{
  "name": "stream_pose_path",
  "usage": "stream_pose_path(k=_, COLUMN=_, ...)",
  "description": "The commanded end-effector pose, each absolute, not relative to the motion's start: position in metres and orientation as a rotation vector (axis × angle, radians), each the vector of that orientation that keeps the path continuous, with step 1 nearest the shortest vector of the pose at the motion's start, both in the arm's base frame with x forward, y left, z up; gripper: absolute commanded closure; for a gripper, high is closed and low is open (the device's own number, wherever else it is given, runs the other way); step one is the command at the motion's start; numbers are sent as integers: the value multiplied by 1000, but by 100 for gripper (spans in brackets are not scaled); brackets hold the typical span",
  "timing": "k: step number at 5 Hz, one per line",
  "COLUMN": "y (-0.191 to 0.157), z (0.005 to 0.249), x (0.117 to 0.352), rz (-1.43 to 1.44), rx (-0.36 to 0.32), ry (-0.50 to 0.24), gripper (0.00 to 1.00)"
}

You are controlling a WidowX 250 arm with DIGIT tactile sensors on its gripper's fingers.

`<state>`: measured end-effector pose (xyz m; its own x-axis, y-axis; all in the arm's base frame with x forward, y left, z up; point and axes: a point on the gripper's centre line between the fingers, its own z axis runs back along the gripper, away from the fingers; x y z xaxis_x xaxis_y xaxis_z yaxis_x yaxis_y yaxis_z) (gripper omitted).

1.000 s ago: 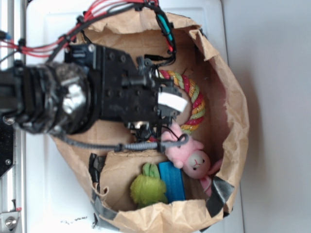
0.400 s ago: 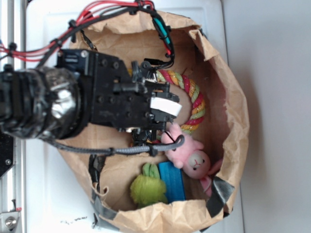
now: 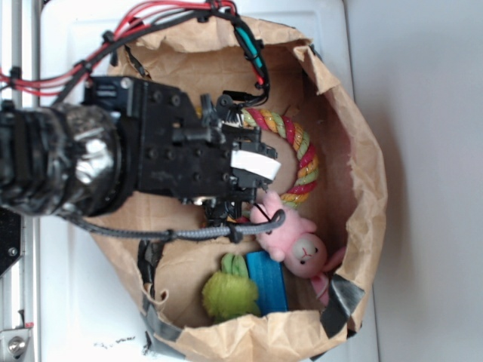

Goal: Grab the green block.

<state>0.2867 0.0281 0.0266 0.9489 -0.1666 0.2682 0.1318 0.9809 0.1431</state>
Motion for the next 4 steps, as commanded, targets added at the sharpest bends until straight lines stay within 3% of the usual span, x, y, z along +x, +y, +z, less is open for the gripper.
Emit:
stream_pose_path(k=1, y=60, z=88, x=280, rz=-70, rx=50, ry=-388, gripper=100)
stream_pose_path(k=4, y=63, z=101, x=278, rz=-60, rx=29, ry=-402, gripper=100)
